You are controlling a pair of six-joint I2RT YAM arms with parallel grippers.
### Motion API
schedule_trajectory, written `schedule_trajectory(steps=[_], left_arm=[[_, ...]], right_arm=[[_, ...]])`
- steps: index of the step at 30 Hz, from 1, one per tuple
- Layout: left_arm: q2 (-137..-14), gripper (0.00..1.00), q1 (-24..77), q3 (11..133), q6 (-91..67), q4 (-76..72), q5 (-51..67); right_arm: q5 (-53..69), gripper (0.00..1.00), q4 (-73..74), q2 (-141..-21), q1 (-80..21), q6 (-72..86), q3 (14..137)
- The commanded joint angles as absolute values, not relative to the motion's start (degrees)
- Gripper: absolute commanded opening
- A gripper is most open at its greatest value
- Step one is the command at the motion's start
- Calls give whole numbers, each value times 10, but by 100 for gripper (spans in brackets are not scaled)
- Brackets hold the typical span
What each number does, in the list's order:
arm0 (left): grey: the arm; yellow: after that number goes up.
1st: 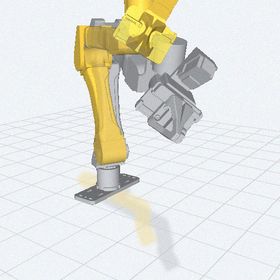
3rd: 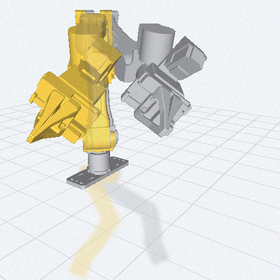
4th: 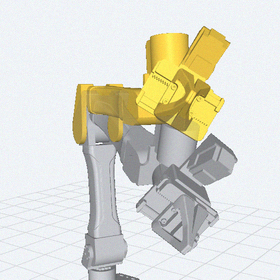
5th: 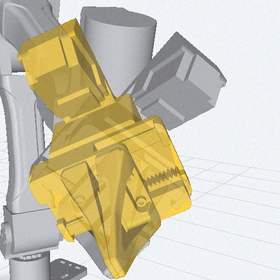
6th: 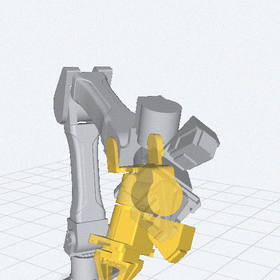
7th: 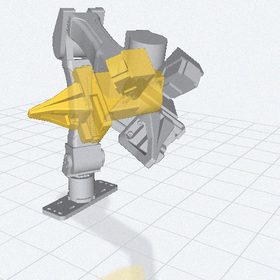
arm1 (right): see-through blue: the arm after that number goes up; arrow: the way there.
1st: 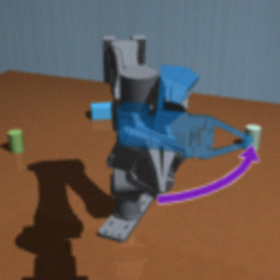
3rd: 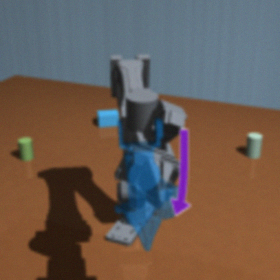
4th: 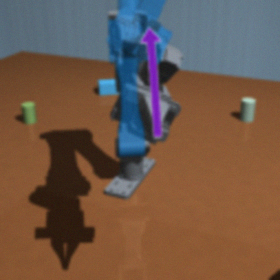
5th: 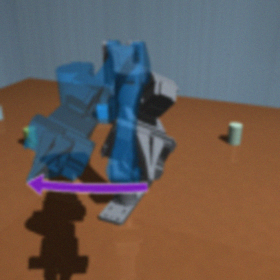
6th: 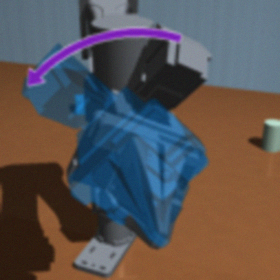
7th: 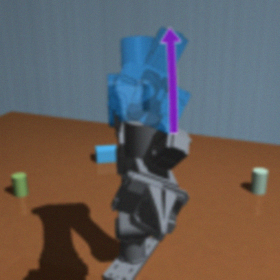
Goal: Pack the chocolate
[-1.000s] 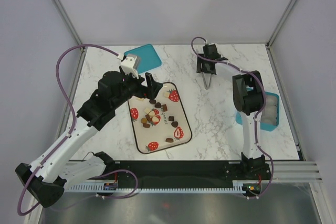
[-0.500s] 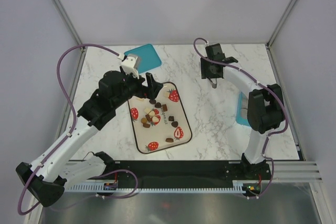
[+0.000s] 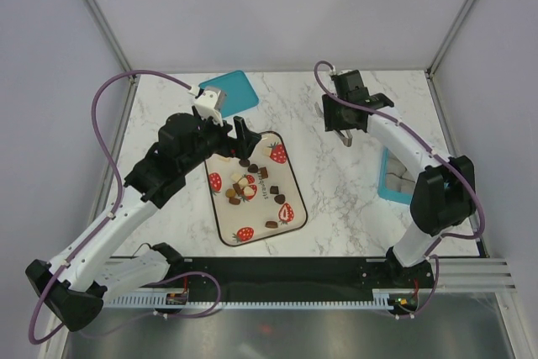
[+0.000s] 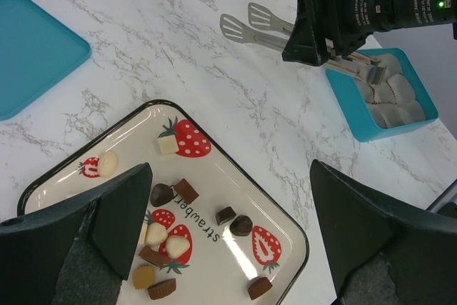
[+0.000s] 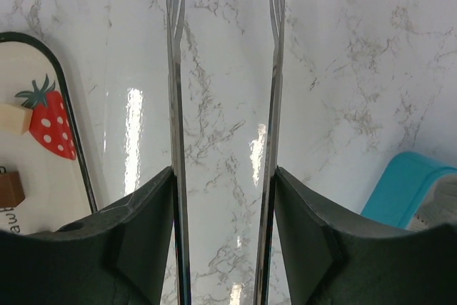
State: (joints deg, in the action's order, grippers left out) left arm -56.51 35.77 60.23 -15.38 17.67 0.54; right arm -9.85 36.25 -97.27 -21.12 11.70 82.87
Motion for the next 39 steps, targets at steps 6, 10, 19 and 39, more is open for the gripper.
schedule_trajectory(steps=[6,10,19,39], left_arm=[[-538,100,359,607,-132,171,-44],[-519,100,359,601,-132,172,-103],[-506,100,359,595,-134,171,-148],[-529,100,359,595,-138,173,-134]], right_arm=[[-39,61,371,-859,-292,120,761],[18,59,341,-783,-333,131,699],[62,57,319,-694,-401,142,602],[20,57,323,-742,-492,129,537]])
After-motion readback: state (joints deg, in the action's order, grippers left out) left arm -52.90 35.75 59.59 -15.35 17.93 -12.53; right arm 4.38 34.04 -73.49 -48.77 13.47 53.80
